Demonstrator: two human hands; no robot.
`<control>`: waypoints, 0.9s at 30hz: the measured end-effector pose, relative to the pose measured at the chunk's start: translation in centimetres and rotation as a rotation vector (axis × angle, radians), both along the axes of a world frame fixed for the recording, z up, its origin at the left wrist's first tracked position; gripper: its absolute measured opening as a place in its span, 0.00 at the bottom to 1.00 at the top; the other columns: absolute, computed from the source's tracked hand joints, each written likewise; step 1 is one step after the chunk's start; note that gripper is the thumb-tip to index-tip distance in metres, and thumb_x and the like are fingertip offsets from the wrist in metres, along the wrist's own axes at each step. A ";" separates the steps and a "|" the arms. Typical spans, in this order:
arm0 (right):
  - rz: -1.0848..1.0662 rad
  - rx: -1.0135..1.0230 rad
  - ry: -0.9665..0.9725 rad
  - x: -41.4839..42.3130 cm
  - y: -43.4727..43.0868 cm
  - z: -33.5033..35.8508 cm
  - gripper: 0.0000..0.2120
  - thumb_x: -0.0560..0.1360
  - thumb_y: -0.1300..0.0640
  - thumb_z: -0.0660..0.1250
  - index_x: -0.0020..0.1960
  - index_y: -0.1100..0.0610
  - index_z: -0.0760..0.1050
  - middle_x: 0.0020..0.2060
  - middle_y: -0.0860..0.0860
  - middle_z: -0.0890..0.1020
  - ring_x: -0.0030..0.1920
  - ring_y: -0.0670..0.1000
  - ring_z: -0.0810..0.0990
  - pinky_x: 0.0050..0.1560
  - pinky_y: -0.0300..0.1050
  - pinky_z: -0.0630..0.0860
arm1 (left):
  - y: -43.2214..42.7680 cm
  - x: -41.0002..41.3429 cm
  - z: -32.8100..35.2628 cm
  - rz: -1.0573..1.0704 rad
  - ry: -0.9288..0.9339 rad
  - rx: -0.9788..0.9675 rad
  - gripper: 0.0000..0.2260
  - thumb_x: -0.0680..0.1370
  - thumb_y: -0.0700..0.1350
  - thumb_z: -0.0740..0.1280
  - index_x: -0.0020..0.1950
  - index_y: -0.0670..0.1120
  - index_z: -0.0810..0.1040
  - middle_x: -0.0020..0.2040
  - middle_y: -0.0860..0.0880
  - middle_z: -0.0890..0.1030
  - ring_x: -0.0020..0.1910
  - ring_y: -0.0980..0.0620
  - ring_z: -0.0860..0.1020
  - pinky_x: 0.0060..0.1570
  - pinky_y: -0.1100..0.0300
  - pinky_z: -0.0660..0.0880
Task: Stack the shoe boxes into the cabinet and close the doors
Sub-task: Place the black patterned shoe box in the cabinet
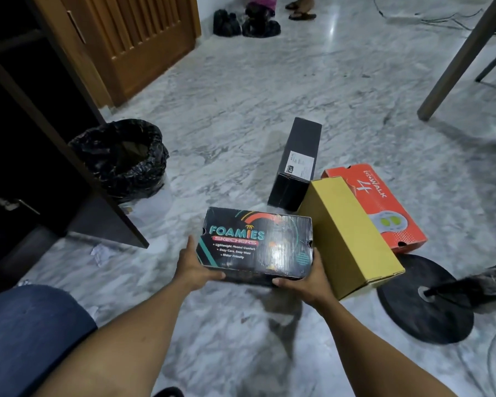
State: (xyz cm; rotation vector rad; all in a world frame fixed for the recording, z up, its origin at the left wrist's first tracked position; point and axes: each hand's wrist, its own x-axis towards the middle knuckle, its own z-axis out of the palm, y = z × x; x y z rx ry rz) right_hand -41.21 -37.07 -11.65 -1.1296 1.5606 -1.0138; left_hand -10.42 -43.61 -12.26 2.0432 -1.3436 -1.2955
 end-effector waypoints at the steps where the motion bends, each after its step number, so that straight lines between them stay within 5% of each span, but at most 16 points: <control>1: -0.013 -0.010 0.009 -0.2 0.2 0.1 0.56 0.48 0.52 0.89 0.70 0.51 0.64 0.63 0.47 0.79 0.62 0.46 0.80 0.61 0.48 0.78 | 0.9 -0.2 0.4 -0.030 -0.013 -0.024 0.73 0.48 0.54 0.88 0.81 0.55 0.42 0.69 0.45 0.67 0.69 0.43 0.70 0.68 0.48 0.72; 5: -0.017 -0.035 0.030 -0.5 1.3 1.3 0.49 0.51 0.53 0.89 0.67 0.49 0.68 0.60 0.44 0.81 0.59 0.44 0.81 0.58 0.46 0.79 | 2.9 0.1 1.3 -0.078 0.009 -0.140 0.68 0.55 0.49 0.87 0.82 0.52 0.45 0.66 0.45 0.63 0.69 0.46 0.68 0.71 0.55 0.67; 10: 0.004 -0.079 0.016 1.3 3.6 4.6 0.44 0.53 0.56 0.88 0.65 0.49 0.72 0.55 0.43 0.84 0.54 0.41 0.83 0.48 0.33 0.78 | 4.5 3.9 3.1 -0.092 0.148 -0.223 0.75 0.44 0.59 0.87 0.81 0.56 0.46 0.70 0.52 0.72 0.68 0.52 0.73 0.67 0.49 0.74; 17: 0.176 -0.048 -0.044 8.2 8.2 7.2 0.38 0.55 0.54 0.88 0.60 0.48 0.74 0.52 0.50 0.86 0.53 0.53 0.85 0.46 0.58 0.84 | 13.9 10.3 8.6 -0.053 0.305 -0.336 0.54 0.52 0.32 0.86 0.74 0.47 0.65 0.62 0.49 0.82 0.61 0.54 0.80 0.54 0.57 0.80; 20: 0.277 -0.068 -0.032 12.8 9.6 8.4 0.36 0.58 0.54 0.87 0.60 0.50 0.73 0.51 0.48 0.86 0.51 0.50 0.86 0.46 0.48 0.84 | 18.0 15.0 10.7 0.039 0.313 -0.343 0.58 0.46 0.43 0.88 0.73 0.51 0.66 0.61 0.50 0.83 0.62 0.51 0.80 0.55 0.55 0.80; 24: 0.459 -0.187 -0.033 19.8 8.5 11.2 0.37 0.58 0.42 0.85 0.62 0.42 0.71 0.52 0.37 0.84 0.52 0.40 0.83 0.49 0.37 0.80 | 22.1 21.3 14.8 0.191 0.236 -0.398 0.60 0.38 0.52 0.87 0.68 0.53 0.68 0.55 0.51 0.84 0.56 0.56 0.82 0.51 0.64 0.79; 27: 0.583 -0.266 -0.098 26.2 6.9 14.2 0.38 0.58 0.42 0.84 0.63 0.39 0.70 0.53 0.36 0.83 0.54 0.40 0.83 0.53 0.42 0.81 | 25.3 26.6 18.7 0.327 0.145 -0.496 0.63 0.41 0.50 0.88 0.73 0.57 0.65 0.58 0.52 0.84 0.58 0.56 0.81 0.61 0.53 0.78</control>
